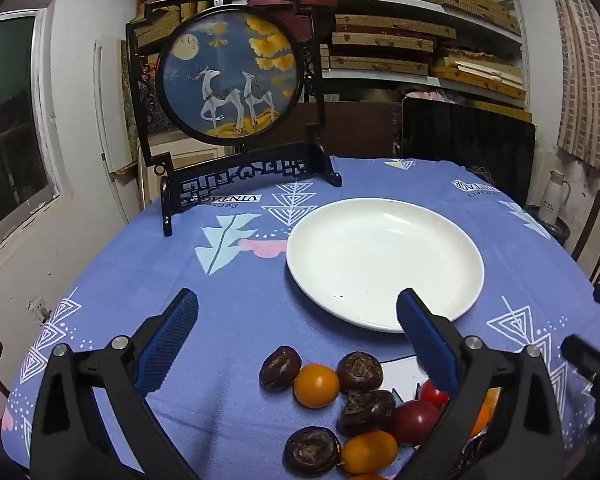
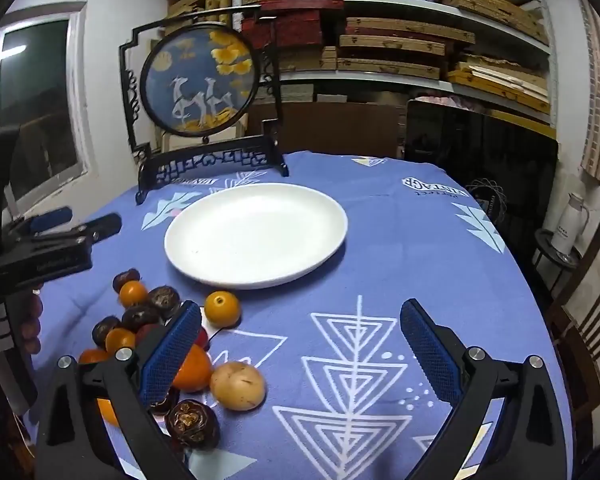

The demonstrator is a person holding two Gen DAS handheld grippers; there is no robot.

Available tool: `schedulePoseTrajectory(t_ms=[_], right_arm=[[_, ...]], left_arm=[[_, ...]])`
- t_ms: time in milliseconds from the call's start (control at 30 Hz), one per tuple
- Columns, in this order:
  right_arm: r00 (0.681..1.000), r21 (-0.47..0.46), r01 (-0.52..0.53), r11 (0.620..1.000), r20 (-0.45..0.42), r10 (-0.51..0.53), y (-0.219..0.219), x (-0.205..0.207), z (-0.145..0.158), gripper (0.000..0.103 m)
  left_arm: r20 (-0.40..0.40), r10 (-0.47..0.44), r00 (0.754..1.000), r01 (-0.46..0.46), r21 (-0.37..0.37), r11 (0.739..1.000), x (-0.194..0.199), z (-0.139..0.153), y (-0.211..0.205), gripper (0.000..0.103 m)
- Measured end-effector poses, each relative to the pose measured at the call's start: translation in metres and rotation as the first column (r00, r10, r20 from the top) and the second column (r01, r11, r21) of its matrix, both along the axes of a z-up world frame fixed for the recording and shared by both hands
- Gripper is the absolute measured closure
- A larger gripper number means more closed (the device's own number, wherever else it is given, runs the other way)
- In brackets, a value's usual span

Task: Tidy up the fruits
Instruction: 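Move both tools toward the fruit pile beside the white plate, then grasp the large orange with the left tool while the right tool grasps a dark red plum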

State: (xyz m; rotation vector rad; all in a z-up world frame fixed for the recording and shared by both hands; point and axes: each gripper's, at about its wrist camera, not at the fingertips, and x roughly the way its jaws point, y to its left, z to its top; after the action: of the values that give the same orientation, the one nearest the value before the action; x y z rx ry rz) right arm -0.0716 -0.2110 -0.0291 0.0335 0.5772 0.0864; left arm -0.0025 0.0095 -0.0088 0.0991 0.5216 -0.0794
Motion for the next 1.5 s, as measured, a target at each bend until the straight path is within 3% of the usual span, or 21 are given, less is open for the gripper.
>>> schedulePoseTrajectory(t_ms=[233,667,767,867,1033,1200,1267,1433,1500], right_arm=[[0.999,-0.024,-0.05,0.998,-0.015,0.049,0.016,0.001,-0.003,0.003],[0.99,-0.072,-0.12,0.99,-0.089,0.114,0.016,-0.003,-0.017,0.003],[0.986,-0.083,-0.138,0.987,-0.103,0.13,0.017,-0.006,-0.017,0.004],[0.981,-0.109,-0.16,0.981,-0.129,0.146,0.015,-0.011,-0.021,0.013],[0.973,-0.046,-0.168,0.985,-0.171,0.158,0.003,-0.015,-0.025,0.017],[0.935,0.021,-0.291,0.956,-0.206,0.289,0.01,-0.042,-0.028,0.017],[0.911,0.058,-0.338,0.939,-0.229,0.342,0.017,-0.053,-0.031,0.017],[0.851,0.166,-0.417,0.894,-0.273,0.448,0.043,-0.06,-0.041,0.023],[0.829,0.218,-0.42,0.881,-0.302,0.47,0.051,-0.053,-0.048,0.038]], left_arm=[[-0.005,0.022,1.0,-0.022,-0.007,1.0,0.003,-0.002,0.003,0.005],[-0.039,-0.01,0.999,0.012,0.052,0.999,-0.006,-0.016,0.012,0.005],[-0.056,-0.041,0.998,0.044,0.05,0.998,-0.015,-0.02,0.016,0.005],[-0.067,-0.072,0.995,0.077,0.074,0.994,-0.03,-0.026,0.026,0.005],[-0.141,-0.153,0.978,0.164,0.068,0.984,-0.057,-0.04,0.041,0.005],[-0.21,-0.315,0.926,0.336,0.068,0.94,-0.089,-0.056,0.028,0.005],[-0.24,-0.335,0.911,0.357,0.05,0.933,-0.091,-0.061,0.027,0.005],[-0.266,-0.305,0.914,0.315,-0.005,0.949,-0.085,-0.064,0.035,0.005],[-0.276,-0.296,0.914,0.303,-0.02,0.953,-0.083,-0.063,0.039,0.005]])
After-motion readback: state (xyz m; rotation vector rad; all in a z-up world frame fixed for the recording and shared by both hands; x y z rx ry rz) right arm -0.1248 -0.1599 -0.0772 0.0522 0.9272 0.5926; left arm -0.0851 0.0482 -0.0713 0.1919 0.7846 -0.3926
